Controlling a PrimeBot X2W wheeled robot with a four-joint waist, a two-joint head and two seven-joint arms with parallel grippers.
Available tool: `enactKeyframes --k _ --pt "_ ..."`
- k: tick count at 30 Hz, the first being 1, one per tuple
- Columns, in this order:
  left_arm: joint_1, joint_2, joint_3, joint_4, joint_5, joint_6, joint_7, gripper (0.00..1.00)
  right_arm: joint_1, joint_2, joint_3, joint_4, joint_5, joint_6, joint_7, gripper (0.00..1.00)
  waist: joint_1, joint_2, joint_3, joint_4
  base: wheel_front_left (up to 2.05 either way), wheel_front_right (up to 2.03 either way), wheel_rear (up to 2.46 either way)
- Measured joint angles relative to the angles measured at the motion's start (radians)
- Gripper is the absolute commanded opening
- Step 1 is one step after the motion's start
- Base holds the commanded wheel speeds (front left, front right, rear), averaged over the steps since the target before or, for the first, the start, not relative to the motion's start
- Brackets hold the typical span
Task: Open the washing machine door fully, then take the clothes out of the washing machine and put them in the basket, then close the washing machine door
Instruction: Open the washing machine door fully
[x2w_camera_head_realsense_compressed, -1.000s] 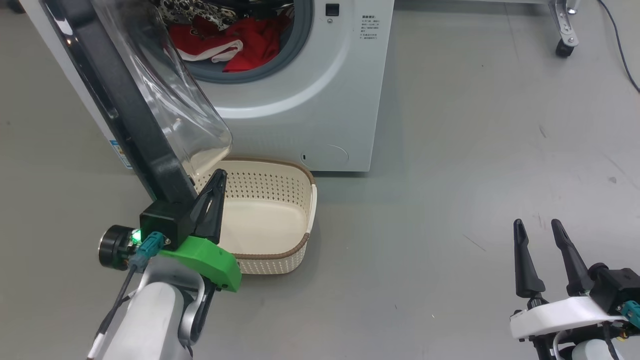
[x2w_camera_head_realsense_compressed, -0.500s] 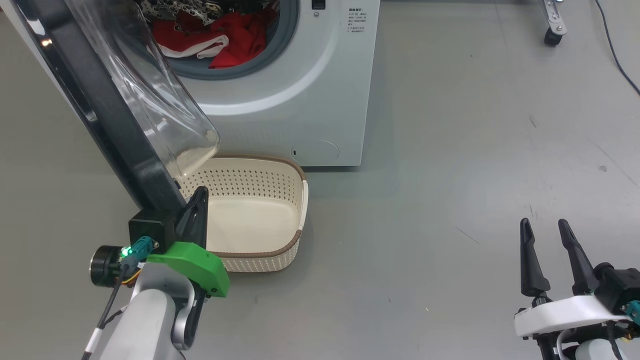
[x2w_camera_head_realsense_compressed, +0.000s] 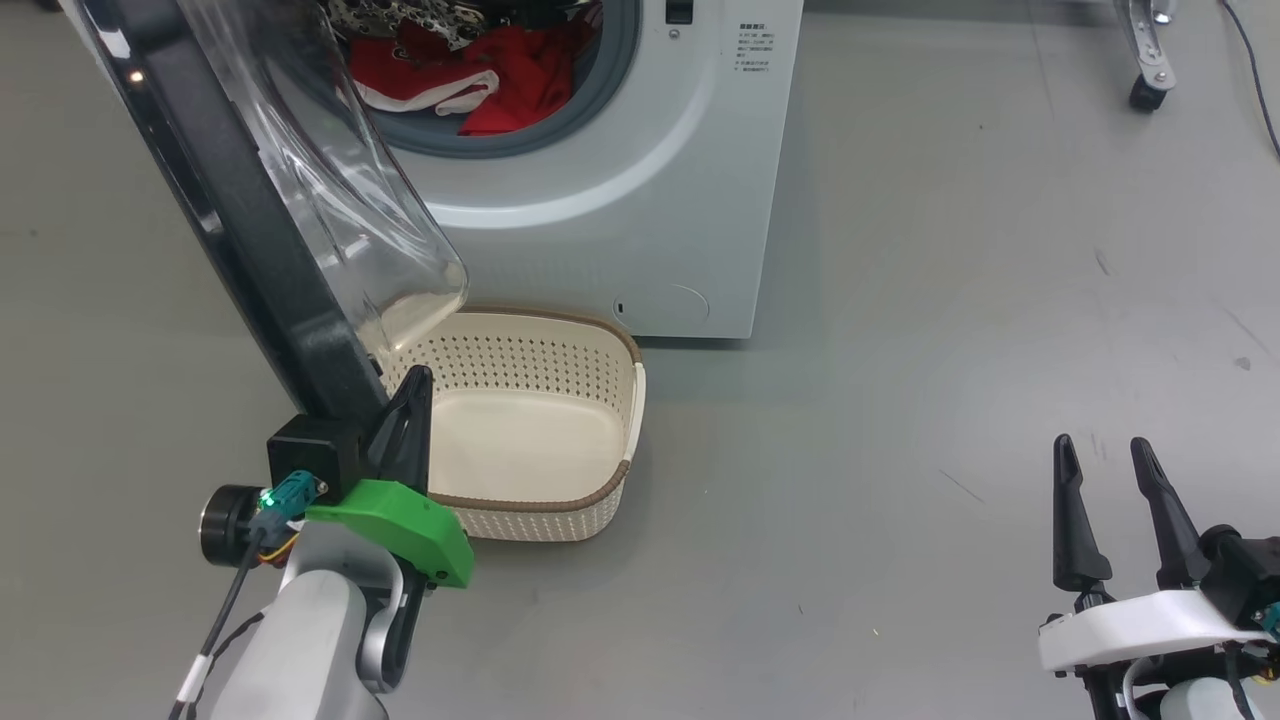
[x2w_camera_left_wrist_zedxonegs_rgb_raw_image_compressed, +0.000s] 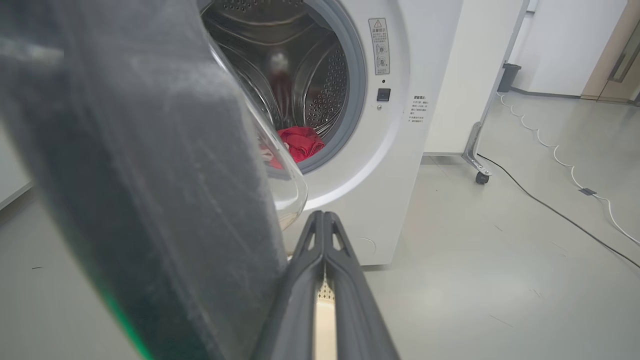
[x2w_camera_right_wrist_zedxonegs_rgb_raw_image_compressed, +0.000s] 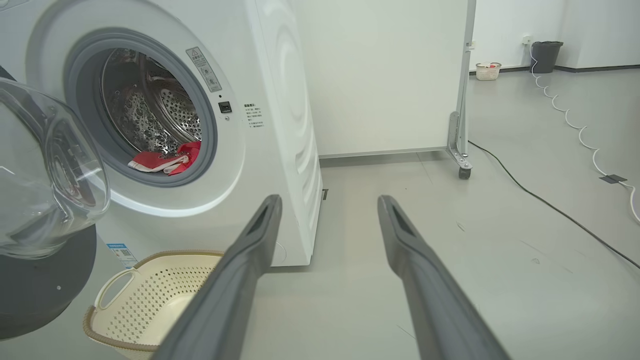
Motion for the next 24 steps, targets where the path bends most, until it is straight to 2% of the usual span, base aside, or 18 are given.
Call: enactKeyframes --k 24 --pt "-0.017 -0.003 -0.006 0.069 -0.046 0.018 -0.053 0.00 0.015 0.004 -0.003 -0.001 -0.010 0.009 0.000 1.00 0.0000 0.0000 -0.006 0.159 0.00 0.00 0.00"
